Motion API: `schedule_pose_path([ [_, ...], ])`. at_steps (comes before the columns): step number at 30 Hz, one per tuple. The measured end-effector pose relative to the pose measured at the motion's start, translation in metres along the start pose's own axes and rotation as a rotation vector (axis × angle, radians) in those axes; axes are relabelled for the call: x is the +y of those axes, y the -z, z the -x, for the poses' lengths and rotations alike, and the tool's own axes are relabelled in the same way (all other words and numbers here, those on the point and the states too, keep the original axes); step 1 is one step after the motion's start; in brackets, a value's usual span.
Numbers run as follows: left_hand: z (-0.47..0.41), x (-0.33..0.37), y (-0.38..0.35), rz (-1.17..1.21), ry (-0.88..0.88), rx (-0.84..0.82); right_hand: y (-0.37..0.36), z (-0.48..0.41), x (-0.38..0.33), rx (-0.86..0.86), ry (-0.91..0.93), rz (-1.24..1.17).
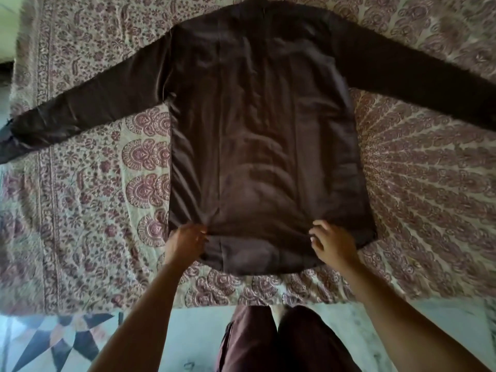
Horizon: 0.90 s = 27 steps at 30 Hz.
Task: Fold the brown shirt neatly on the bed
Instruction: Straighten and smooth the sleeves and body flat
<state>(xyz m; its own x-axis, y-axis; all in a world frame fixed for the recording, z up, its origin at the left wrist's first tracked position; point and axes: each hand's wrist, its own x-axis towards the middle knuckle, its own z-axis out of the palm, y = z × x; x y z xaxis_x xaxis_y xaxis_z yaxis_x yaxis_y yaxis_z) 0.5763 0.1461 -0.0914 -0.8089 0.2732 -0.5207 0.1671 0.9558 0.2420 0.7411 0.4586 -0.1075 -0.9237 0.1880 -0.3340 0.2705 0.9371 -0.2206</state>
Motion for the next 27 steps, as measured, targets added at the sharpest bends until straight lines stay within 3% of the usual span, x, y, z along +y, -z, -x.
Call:
schedule_pose_path([
  [3,-0.001,-0.01,-0.005,0.23,0.335,0.201,-0.003,0.005,0.006,0.107,-0.423,-0.092],
  [6,-0.002,-0.013,-0.011,0.363,0.571,0.159,-0.003,0.0,0.011,0.083,-0.857,-0.184],
  [8,-0.003,-0.015,-0.015,0.378,0.64,0.174,-0.004,-0.006,0.019,0.086,-1.011,-0.295],
  [12,-0.012,-0.024,-0.022,0.532,0.676,0.274,-0.01,-0.009,0.036,0.14,-1.072,-0.237],
  [20,0.003,-0.038,-0.021,0.566,0.715,0.305,-0.006,0.007,0.044,0.149,-1.099,-0.191],
  [27,0.007,-0.04,-0.023,0.641,0.72,0.221,-0.009,0.023,0.041,0.234,-1.103,-0.619],
])
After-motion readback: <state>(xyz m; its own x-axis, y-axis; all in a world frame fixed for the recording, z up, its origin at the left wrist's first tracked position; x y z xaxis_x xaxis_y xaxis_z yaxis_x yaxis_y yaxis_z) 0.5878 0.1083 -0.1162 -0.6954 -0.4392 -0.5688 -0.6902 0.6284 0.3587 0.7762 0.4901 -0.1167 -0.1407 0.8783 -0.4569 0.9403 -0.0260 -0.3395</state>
